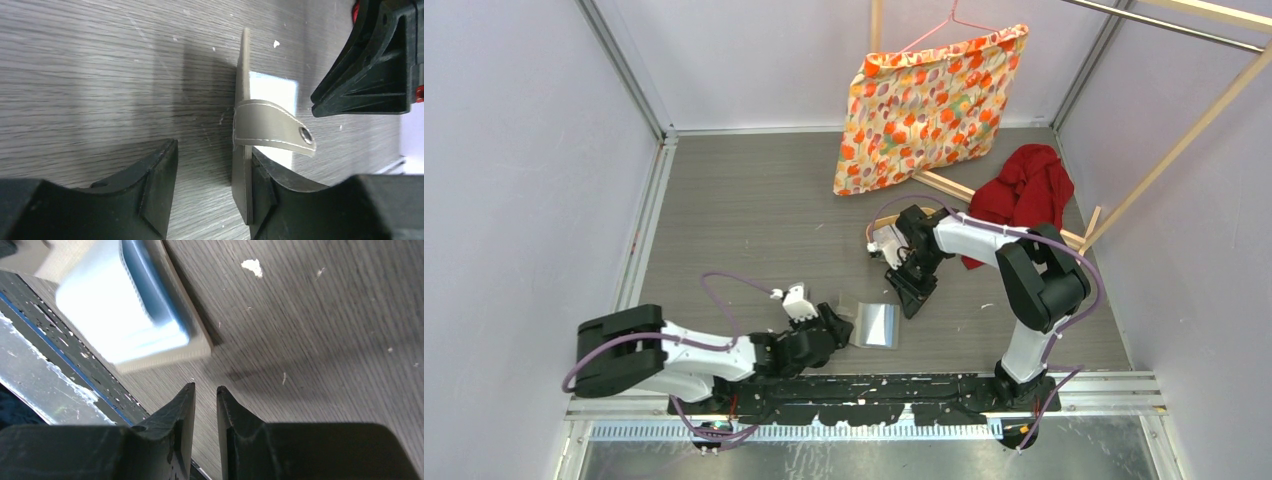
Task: Put the credit cards into the card holder
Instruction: Open the card holder at the center of the board.
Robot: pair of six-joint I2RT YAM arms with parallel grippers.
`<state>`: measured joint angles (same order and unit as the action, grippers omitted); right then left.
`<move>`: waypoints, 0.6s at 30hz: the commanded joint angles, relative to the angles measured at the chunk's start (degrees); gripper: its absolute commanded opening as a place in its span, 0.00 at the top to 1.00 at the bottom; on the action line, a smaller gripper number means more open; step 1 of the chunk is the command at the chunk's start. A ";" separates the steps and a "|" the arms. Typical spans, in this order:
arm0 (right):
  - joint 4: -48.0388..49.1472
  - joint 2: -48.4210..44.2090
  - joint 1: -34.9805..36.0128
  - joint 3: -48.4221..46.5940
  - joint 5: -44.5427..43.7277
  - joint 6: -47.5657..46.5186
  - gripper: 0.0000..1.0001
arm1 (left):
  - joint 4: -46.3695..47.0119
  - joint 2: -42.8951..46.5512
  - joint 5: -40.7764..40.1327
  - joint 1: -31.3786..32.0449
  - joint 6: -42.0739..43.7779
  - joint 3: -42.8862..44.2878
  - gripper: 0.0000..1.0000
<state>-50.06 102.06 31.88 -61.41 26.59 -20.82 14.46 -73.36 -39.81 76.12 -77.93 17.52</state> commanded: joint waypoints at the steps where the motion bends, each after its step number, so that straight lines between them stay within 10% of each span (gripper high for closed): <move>1: -0.87 -0.23 0.20 -2.26 2.47 0.16 0.72 | 10.94 8.68 3.53 -2.05 5.99 -7.58 0.47; 5: -1.22 -0.50 0.30 -2.87 5.02 0.17 0.72 | 1.33 21.01 6.26 -3.45 12.92 -6.17 0.34; 12: -4.94 -6.15 0.23 -4.05 18.53 -4.75 0.69 | -18.60 43.59 5.34 -4.38 16.54 -4.61 0.43; 18: 1.16 -0.85 1.72 -6.21 24.77 3.81 0.73 | -9.34 51.38 19.00 -4.74 32.65 -1.39 0.45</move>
<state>-52.77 98.19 32.29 -64.34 45.12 -22.11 -0.64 -20.75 -29.69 71.55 -55.79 12.03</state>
